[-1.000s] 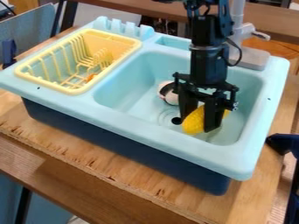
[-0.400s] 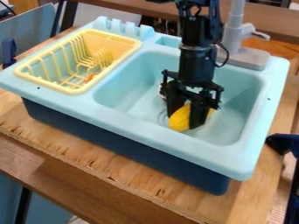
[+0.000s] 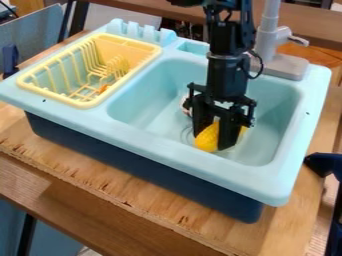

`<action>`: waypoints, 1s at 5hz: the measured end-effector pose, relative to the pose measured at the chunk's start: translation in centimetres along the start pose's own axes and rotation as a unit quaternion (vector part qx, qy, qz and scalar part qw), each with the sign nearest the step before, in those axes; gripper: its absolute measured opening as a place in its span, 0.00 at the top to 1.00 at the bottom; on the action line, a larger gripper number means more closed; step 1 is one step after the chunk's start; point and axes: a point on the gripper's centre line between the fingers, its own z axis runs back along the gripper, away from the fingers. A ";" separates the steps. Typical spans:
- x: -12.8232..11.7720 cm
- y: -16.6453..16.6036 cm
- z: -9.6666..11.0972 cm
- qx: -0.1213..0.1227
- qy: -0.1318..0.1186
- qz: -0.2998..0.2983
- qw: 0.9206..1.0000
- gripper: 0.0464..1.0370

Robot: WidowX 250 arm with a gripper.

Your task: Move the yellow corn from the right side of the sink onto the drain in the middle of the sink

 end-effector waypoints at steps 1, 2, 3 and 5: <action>0.2 0.6 -0.7 -0.018 0.003 0.016 1.000 0.10; 0.0 0.9 -0.5 -0.019 0.008 0.031 0.999 0.04; -0.8 1.5 1.0 0.008 0.007 0.042 0.999 0.04; -2.1 -1.4 6.9 0.093 -0.009 0.017 0.995 0.04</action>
